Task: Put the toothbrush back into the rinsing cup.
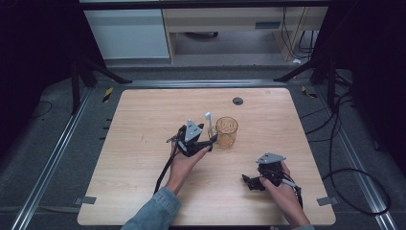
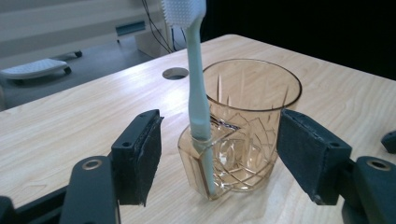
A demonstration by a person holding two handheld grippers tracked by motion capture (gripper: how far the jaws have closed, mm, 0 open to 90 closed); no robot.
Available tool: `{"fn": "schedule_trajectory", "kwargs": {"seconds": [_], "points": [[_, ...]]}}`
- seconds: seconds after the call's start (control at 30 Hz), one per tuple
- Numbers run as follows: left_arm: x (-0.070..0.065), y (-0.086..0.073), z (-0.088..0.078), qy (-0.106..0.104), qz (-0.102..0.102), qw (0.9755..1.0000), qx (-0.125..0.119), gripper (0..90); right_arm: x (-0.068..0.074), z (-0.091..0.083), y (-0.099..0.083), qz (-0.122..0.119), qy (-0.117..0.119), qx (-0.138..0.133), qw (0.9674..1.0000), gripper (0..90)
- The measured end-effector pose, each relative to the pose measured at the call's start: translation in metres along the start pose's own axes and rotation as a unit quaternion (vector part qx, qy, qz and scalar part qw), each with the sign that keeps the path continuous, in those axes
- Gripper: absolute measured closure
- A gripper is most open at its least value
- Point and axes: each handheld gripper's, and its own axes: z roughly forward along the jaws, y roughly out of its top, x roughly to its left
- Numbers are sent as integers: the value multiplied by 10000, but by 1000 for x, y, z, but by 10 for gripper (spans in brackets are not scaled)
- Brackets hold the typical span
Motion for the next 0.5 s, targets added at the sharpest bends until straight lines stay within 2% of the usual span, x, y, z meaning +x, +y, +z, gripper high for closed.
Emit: {"fn": "schedule_trajectory", "kwargs": {"seconds": [0.2, 0.23, 0.33, 0.5], "points": [[-1, 2, 0, -4, 105, 9999, 133, 273, 0, 0, 0, -1, 1, -1, 10000, 4], [-1, 2, -1, 19, 155, 9996, 219, 258, 0, 0, 0, -1, 0, 0, 10000, 4], [-1, 2, -2, 69, 204, 9994, 254, 239, 0, 0, 0, 0, 1, 1, 10000, 4], [-1, 1, -5, 30, 324, 9988, 359, 231, 0, 0, 0, 0, 1, 1, 10000, 4]]}}
